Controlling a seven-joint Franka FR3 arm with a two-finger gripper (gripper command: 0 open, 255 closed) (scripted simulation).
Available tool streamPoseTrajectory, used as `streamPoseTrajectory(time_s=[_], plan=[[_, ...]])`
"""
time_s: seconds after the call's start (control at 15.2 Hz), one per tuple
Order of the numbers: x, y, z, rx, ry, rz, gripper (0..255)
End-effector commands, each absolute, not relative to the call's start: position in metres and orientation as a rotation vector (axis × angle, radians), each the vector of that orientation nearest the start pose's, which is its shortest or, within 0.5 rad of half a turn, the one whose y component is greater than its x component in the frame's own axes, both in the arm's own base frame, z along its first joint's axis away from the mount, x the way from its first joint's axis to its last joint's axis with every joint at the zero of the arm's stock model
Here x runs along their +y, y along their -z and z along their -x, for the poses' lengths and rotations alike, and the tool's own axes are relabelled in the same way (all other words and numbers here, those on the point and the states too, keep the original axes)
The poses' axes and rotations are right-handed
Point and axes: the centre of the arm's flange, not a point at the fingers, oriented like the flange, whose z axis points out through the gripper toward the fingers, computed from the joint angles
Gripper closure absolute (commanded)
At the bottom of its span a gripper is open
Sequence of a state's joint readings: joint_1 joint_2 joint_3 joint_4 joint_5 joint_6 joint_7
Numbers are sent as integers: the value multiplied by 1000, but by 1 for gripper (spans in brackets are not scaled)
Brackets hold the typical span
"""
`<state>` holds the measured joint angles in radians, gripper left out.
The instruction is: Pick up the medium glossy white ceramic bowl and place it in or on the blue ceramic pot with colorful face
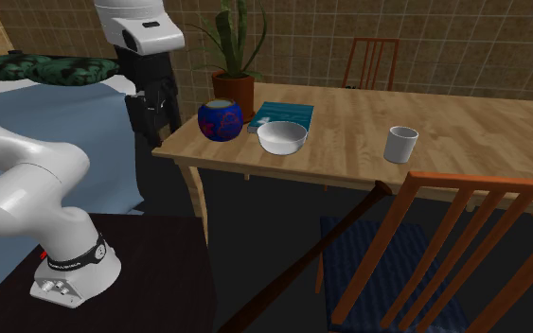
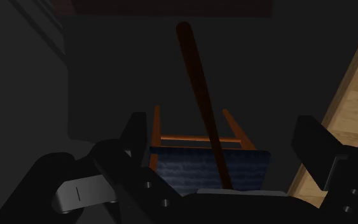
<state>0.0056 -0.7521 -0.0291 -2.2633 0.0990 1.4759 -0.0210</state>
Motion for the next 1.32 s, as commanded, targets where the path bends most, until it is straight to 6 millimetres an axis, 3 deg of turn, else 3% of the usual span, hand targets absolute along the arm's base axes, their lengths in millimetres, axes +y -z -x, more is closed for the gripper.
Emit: streamPoseTrajectory(time_s=[0.0,1.25], plan=[[1,-616,-307,-20,-50,3022,0],[163,-502,-441,-101,17,2935,0]])
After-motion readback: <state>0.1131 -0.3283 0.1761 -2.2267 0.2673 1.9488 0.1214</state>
